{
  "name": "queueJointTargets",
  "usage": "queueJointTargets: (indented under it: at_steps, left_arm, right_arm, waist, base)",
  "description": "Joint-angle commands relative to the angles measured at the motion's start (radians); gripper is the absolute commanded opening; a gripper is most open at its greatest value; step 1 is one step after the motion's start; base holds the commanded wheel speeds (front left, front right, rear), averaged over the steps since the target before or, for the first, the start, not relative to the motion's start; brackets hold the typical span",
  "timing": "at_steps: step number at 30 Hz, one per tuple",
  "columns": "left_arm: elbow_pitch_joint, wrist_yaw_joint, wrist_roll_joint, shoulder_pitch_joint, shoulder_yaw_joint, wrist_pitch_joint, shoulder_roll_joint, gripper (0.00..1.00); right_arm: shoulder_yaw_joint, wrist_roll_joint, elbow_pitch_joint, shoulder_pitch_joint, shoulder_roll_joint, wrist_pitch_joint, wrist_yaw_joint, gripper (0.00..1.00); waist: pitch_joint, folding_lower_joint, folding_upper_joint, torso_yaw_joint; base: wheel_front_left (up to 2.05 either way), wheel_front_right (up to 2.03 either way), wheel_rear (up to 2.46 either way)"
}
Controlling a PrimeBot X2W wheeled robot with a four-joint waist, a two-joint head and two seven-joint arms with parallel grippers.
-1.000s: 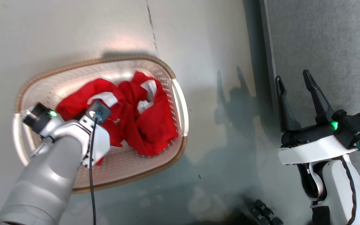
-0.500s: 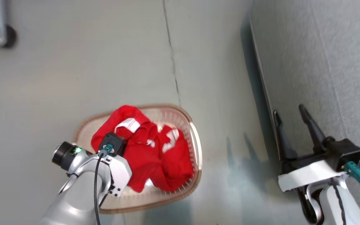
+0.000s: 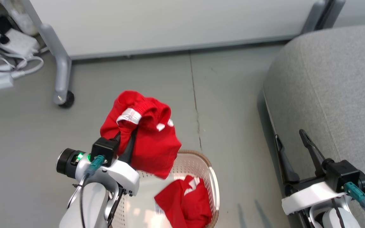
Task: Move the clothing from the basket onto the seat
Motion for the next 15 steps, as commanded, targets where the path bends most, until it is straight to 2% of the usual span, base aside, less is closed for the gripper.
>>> queueJointTargets:
  at_steps: [1,7,15]
  left_arm:
    - [-0.086,0.006,-0.010,0.038,0.037,-0.002,-0.003,0.00]
    - [-0.319,-0.027,-0.037,0.126,0.139,-0.002,-0.031,0.00]
    - [-0.558,-0.037,-0.052,0.150,0.247,-0.002,-0.053,0.00]
  right_arm:
    - [0.001,0.001,0.000,0.019,-0.007,-0.005,0.000,1.00]
    - [0.006,-0.004,0.003,0.050,-0.007,-0.005,0.000,1.00]
    - [0.012,0.002,0.006,0.063,-0.007,-0.005,0.000,1.00]
  waist:
    - [-0.065,0.0000,0.0000,0.015]
    - [-0.127,0.0000,0.0000,0.018]
    - [-0.149,0.0000,0.0000,0.022]
  base:
    - [0.00,0.00,0.00]
    - [0.00,0.00,0.00]
    - [0.00,0.00,0.00]
